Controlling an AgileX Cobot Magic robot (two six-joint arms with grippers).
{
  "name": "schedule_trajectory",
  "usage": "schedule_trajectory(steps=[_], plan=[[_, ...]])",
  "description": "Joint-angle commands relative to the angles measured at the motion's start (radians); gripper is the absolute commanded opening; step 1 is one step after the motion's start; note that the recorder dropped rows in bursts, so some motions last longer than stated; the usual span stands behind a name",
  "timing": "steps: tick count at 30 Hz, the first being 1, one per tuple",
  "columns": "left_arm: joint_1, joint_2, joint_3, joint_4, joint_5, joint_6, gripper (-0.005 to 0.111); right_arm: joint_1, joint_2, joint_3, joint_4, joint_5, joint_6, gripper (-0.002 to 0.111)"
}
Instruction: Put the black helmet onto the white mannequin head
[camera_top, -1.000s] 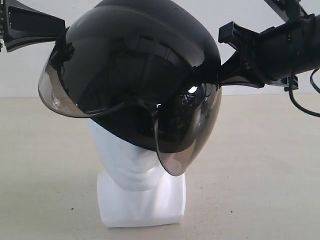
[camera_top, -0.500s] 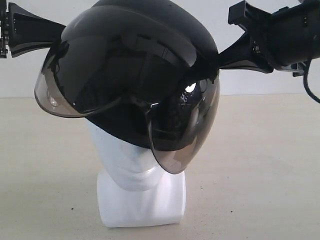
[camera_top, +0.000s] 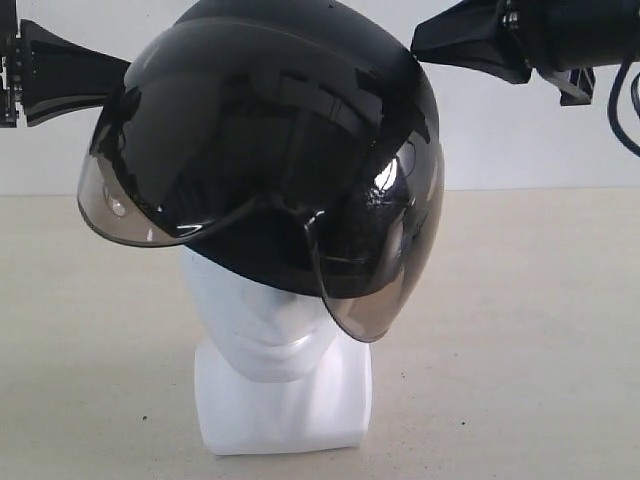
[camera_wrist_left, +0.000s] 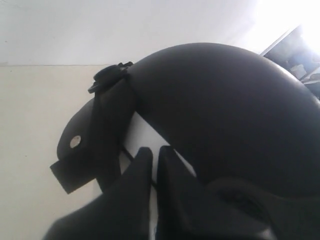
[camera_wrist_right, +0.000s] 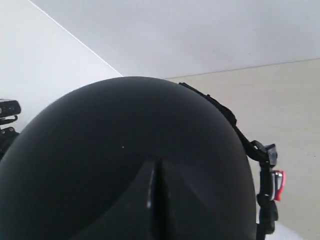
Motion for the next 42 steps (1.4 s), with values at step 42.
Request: schedule_trajectory(steps=[42], plan=[[0.0, -0.018, -0.019, 0.035, -0.14, -0.035, 0.004, 0.085, -0.014, -0.032, -0.226, 0.079, 0.203, 0.0]])
